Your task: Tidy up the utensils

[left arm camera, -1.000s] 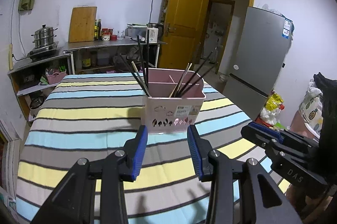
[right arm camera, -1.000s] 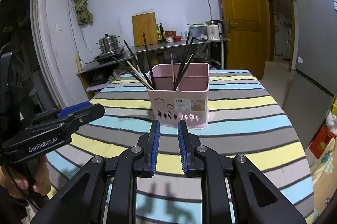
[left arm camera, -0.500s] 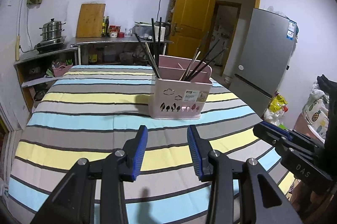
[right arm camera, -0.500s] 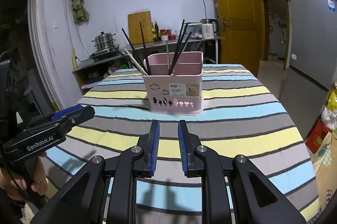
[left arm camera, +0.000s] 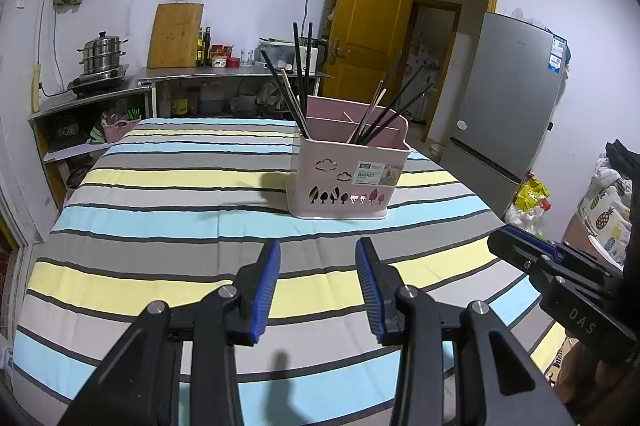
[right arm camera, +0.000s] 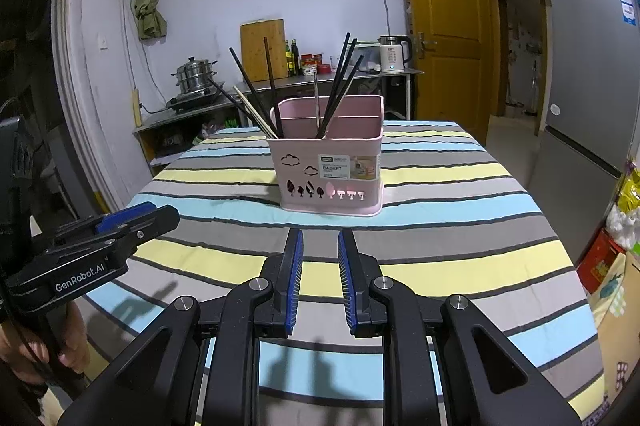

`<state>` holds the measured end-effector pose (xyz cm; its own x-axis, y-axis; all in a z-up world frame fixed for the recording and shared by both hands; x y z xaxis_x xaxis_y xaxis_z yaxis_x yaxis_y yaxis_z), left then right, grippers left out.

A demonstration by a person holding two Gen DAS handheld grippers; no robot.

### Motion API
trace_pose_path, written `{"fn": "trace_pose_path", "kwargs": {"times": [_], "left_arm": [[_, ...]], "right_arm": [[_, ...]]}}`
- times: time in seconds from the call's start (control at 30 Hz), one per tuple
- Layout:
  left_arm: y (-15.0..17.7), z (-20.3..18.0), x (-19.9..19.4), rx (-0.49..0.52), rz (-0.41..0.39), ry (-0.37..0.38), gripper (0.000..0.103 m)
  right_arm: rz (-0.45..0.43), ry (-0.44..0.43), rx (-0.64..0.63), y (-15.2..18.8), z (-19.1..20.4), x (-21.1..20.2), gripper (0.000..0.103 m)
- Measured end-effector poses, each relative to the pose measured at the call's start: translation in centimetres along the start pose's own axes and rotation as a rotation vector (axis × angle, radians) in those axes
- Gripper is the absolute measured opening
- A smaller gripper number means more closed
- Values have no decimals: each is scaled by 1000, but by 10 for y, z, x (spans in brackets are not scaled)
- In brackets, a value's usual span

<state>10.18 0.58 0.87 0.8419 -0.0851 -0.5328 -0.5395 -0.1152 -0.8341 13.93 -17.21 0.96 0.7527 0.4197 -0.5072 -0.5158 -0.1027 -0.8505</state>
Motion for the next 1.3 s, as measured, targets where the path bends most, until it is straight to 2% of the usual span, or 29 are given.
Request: {"fn": "trace_pose_path", "kwargs": {"times": [1.3], "left_arm": [[4, -1, -1, 11, 8, 13, 41]], "right_arm": [[3, 4, 0, 2, 4, 2, 18]]}}
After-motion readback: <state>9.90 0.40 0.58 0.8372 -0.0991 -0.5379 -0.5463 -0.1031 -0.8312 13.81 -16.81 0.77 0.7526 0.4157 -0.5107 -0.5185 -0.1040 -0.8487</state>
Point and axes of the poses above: each gripper's, at about its wrist camera, not at the fingertips, and x roughly the way its jaws point, z to its left, y to its underside, the point moved 7 cm from there along x, roughly the way its jaws point, and after that the axes turned 5 degrees about -y, right-handed, at the moved point
